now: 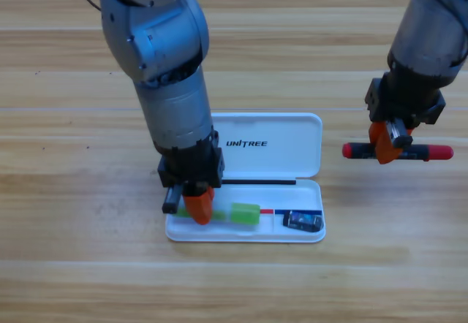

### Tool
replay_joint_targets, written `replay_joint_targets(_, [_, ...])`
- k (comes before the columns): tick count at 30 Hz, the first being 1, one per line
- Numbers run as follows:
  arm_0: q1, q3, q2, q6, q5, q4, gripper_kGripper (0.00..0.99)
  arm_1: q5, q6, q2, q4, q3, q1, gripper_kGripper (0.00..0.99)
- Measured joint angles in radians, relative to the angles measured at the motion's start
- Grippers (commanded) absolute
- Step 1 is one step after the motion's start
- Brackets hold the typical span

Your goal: Clean up eraser and pencils

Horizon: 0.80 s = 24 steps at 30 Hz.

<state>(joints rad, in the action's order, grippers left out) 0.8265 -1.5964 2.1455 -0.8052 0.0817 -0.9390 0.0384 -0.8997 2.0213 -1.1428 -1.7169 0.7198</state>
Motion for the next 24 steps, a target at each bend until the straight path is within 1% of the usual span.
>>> replay_joint_targets(1, [0.0, 0.0, 0.0, 0.004, 0.0, 0.0, 0.273, 0.0, 0.001, -0.01, -0.003, 0.001, 0.009, 0.0])
replay_joint_targets(2, [0.0, 0.0, 0.0, 0.006, 0.0, 0.0, 0.558, 0.0, 0.002, -0.017, -0.007, 0.002, 0.017, 0.0])
replay_joint_targets(3, [0.0, 0.0, 0.0, 0.008, 0.0, 0.0, 0.799, 0.0, 0.003, -0.02, -0.009, 0.002, 0.022, 0.0])
replay_joint_targets(4, [0.0, 0.0, 0.0, 0.011, 0.0, 0.0, 0.942, 0.0, 0.004, -0.021, -0.012, 0.002, 0.028, 0.0])
replay_joint_targets(5, [0.0, 0.0, 0.0, 0.013, 0.0, 0.0, 0.986, 0.0, 0.005, -0.021, -0.012, 0.002, 0.032, 0.0])
replay_joint_targets(19, [0.0, 0.0, 0.0, 0.058, -0.005, 0.0, 0.99, 0.005, 0.02, -0.021, -0.012, 0.003, 0.056, 0.0])
replay_joint_targets(24, [0.0, -0.011, -0.012, 0.063, -0.005, -0.056, 0.99, 0.007, 0.047, -0.021, -0.012, -0.006, 0.082, 0.0])
